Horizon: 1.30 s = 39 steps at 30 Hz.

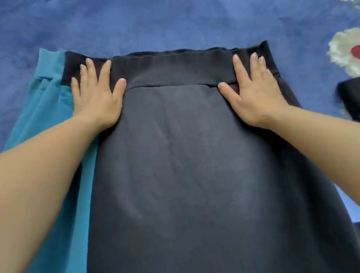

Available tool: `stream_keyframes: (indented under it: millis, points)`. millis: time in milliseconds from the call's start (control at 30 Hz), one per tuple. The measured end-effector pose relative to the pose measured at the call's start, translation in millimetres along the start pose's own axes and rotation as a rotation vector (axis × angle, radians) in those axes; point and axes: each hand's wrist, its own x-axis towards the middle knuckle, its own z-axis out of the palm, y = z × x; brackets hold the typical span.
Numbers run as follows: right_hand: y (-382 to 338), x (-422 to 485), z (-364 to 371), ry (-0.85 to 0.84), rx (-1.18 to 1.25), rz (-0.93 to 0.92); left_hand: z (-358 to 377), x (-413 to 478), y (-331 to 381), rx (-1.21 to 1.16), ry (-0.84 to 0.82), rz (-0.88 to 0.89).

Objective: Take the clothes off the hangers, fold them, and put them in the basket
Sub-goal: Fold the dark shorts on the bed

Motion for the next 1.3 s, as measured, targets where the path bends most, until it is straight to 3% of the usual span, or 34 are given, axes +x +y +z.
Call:
stream_keyframes:
  millis: [100,167,233,300,433,533,600,700,767,867,1033,1133,1200,1267,1300]
  points:
    - [2,-6,4,0.037,-0.063,-0.003,0,-4,11,0.03,0.006,-0.083]
    - [-2,-20,6,0.102,-0.039,-0.04,1,-27,39,-0.084,0.058,-0.108]
    - [2,-43,9,0.133,-0.043,-0.176,11,-68,69,-0.19,0.105,0.05]
    - [25,-67,13,0.061,-0.164,-0.274,30,-108,85,-0.156,0.049,0.209]
    - [91,-85,-9,0.116,-0.3,-0.243,61,-118,79,-0.014,0.12,0.222]
    - [140,-107,-36,0.347,-0.172,-0.067,65,-119,91,-0.009,0.117,0.194]
    - [165,-120,-52,0.422,-0.068,0.227,66,-136,104,-0.069,0.074,0.12]
    - [193,-139,-69,0.32,0.022,0.599,76,-194,134,-0.095,0.041,0.162]
    - [198,-150,-67,0.156,-0.003,0.645,90,-243,158,-0.053,-0.017,0.266]
    - [197,-157,-60,0.111,0.015,0.604,103,-304,187,-0.167,-0.026,0.327]
    - [180,-170,-111,0.687,0.51,0.576,114,-340,194,-0.06,-0.103,0.515]
    - [143,-188,-155,0.942,0.657,0.357,101,-336,194,-0.086,-0.23,0.511]
    - [95,-196,-181,0.984,0.837,0.102,84,-328,199,-0.348,-0.341,0.391]
    - [44,-196,-194,0.865,0.976,-0.143,41,-317,207,-0.877,-0.605,0.016]
    - [18,-196,-197,0.71,1.016,-0.249,19,-310,208,-1.211,-0.681,-0.23]
